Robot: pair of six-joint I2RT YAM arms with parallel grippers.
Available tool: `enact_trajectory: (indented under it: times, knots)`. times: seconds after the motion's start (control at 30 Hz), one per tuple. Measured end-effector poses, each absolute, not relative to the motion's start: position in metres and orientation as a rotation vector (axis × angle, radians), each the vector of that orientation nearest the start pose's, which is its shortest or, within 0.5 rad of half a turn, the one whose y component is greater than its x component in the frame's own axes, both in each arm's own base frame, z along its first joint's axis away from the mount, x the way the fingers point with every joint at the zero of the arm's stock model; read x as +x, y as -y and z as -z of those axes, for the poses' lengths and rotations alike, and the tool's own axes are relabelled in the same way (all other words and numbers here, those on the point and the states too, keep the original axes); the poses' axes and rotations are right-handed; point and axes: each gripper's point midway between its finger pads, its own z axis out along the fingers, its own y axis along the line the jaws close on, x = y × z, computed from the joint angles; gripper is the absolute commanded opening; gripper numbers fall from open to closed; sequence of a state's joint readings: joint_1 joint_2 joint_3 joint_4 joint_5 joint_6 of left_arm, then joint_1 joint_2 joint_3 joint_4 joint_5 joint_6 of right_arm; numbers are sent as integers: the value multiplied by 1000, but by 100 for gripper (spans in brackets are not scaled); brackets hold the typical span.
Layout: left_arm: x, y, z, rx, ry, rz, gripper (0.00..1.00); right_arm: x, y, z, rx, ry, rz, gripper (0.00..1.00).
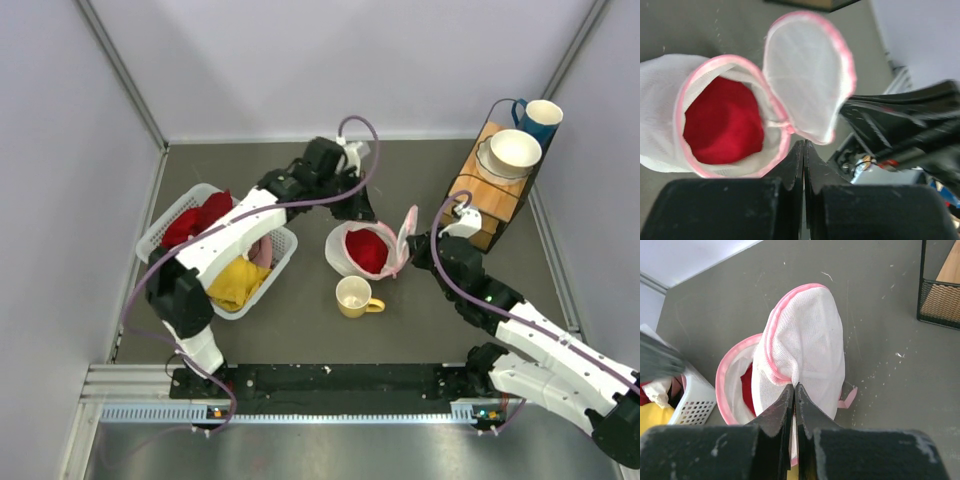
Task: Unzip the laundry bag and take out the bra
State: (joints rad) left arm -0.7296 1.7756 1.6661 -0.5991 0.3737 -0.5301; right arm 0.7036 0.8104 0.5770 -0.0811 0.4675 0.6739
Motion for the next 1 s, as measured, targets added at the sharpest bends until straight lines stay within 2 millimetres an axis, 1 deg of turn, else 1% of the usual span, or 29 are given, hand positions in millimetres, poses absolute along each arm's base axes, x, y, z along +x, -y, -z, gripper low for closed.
enact_trajectory:
  times: [0.1,0.2,0.27,0.33,0.37,0.4,0.47,0.5,0.53,0.6,0.63,0.73,0.83,0.87,0.9,0.93,1.0]
  knots:
    - [300,365,-274,417,-2321,1170,0,272,-155,-198,315,-1863,-516,0]
    - [309,347,-312,369,-2221,1253,0,269,-151,-190,330,-1875,-512,0]
    - [314,338,-325,350,-2180,1256,0,268,-151,-186,335,-1887,-508,0]
    - [314,336,-326,352,-2174,1238,0,267,-151,-184,338,-1894,-511,0]
    - [313,338,-322,360,-2183,1215,1,267,-151,-185,339,-1894,-514,0]
    - [310,342,-315,369,-2202,1189,8,267,-151,-185,341,-1894,-515,0]
    - [303,351,-294,398,-2251,1135,30,267,-151,-185,343,-1894,-516,0]
    - [300,356,-283,411,-2276,1107,44,267,-151,-185,343,-1894,-516,0]
    - [296,361,-266,418,-2316,1066,51,267,-152,-185,342,-1894,-517,0]
    - [289,365,-237,435,-2386,987,59,267,-152,-184,342,-1895,-517,0]
    - [286,366,-221,441,-2423,939,60,267,-152,-184,341,-1895,-518,0]
    - [284,368,-190,448,-2485,841,63,267,-152,-184,339,-1896,-521,0]
    - [292,367,-169,436,-2515,760,65,267,-153,-184,337,-1898,-524,0]
    - [294,367,-161,436,-2526,731,69,267,-153,-184,336,-1898,-525,0]
    - [297,367,-151,439,-2539,697,71,267,-153,-184,335,-1899,-526,0]
    - [300,366,-142,440,-2549,663,79,267,-154,-184,335,-1900,-525,0]
    - [306,366,-126,436,-2568,600,87,267,-154,-184,334,-1901,-525,0]
